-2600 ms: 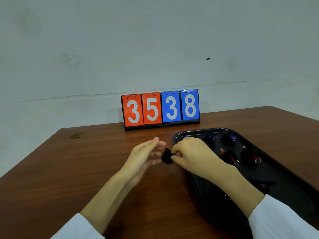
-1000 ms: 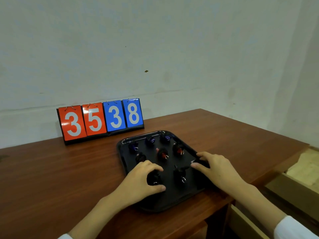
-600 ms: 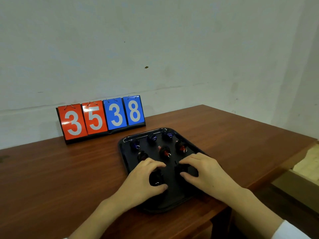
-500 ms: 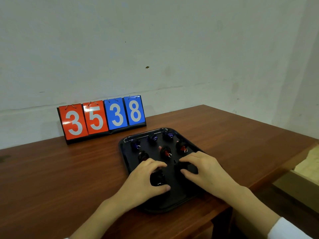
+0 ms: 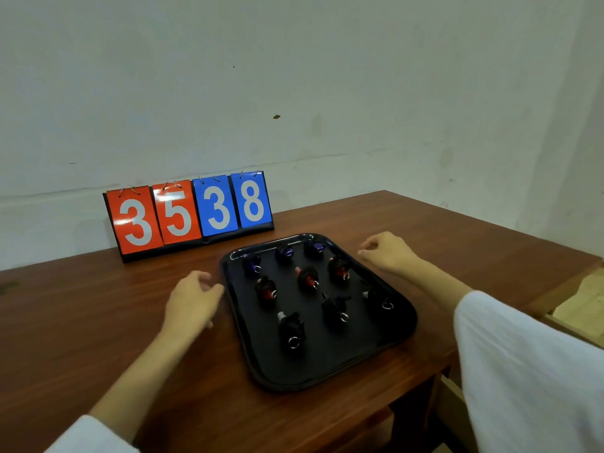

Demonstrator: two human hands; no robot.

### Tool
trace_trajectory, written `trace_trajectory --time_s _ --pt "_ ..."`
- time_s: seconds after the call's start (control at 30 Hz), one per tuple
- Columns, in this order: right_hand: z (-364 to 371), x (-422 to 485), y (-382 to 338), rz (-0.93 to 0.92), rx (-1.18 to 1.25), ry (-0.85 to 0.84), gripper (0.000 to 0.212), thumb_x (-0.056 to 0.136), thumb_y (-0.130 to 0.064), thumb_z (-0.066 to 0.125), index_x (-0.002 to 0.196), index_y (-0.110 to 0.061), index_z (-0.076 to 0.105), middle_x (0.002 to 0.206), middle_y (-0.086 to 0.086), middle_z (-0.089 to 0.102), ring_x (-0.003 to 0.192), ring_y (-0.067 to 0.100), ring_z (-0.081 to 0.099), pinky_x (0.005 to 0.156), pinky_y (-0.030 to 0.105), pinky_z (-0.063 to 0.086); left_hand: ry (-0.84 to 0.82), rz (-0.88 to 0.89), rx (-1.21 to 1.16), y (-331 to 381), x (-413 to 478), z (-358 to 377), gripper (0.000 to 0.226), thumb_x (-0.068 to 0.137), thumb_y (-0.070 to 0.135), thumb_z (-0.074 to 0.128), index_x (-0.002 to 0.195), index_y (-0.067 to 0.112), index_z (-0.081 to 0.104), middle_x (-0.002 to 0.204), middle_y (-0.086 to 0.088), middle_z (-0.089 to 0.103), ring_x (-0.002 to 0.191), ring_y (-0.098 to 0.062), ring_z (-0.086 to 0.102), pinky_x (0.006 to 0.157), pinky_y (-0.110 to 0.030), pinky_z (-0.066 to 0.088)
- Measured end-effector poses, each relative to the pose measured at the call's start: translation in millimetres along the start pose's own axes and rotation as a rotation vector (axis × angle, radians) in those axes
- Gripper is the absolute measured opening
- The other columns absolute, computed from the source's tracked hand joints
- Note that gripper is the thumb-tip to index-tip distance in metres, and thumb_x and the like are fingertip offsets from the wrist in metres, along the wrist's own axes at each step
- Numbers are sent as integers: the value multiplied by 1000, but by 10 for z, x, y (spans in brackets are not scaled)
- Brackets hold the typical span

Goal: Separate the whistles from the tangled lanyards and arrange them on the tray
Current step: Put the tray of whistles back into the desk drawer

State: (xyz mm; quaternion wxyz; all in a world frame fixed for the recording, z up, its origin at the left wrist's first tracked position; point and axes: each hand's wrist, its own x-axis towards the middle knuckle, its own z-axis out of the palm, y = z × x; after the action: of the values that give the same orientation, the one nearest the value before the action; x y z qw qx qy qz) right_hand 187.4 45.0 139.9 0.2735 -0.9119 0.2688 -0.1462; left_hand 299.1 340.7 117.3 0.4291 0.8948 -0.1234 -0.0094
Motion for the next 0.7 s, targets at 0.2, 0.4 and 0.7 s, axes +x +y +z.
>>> trace_trajectory --time_s 0.2,0.4,0.7 --pt "148 147 -5 17 -79 -51 17 80 -11 63 95 -6 68 97 11 69 90 27 63 74 31 49 -326 -315 -300 81 146 -84 24 90 6 58 106 -12 58 75 -23 63 43 -23 62 36 -26 51" --pt "177 98 66 20 -10 38 19 81 -6 63 99 -7 70 105 12 68 99 29 62 85 31 48 -307 -279 -237 131 209 8 17 86 0 62 94 -14 62 74 -24 64 43 -20 61 39 -24 52" --pt "-148 -193 333 36 -26 69 19 81 -4 63 98 -5 71 102 13 69 95 28 64 86 36 51 -312 -173 -173 390 -113 197 15 88 4 60 86 -11 63 75 -23 66 43 -18 63 38 -20 50"
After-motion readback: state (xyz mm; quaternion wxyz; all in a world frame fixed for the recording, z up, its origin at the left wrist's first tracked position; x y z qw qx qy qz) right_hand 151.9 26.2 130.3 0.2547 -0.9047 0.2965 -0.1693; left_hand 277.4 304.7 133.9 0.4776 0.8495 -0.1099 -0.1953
